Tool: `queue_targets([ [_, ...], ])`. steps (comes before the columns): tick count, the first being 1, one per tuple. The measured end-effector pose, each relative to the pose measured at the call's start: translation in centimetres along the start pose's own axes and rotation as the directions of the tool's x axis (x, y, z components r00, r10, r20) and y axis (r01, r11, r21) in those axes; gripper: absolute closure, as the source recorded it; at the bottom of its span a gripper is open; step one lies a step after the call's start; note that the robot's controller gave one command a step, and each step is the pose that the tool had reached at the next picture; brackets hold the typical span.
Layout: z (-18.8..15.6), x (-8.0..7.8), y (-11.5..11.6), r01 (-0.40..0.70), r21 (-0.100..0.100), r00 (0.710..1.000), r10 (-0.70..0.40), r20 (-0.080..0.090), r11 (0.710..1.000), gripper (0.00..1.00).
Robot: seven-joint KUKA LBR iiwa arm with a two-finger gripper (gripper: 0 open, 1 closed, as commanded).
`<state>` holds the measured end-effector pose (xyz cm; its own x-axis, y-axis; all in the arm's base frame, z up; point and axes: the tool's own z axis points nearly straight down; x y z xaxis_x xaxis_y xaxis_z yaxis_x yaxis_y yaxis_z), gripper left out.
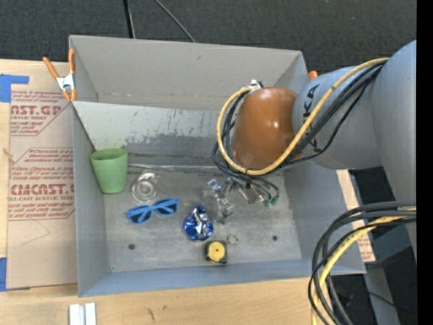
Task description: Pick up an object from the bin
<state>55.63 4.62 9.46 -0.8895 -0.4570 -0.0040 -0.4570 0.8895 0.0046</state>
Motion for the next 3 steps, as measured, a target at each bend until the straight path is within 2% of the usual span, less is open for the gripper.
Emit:
queue_targets([
  [1,-0.8,-0.8,-1.1,0.315,0.004,0.949,-0.315,-0.002,0.949,1.00],
  [2,-0.8,-0.8,-1.1,0.315,0.003,0.949,-0.315,-0.003,0.949,0.00],
  [3,1.5,3.7,1.9,0.657,-0.002,0.754,-0.657,-0.005,0.754,0.00],
])
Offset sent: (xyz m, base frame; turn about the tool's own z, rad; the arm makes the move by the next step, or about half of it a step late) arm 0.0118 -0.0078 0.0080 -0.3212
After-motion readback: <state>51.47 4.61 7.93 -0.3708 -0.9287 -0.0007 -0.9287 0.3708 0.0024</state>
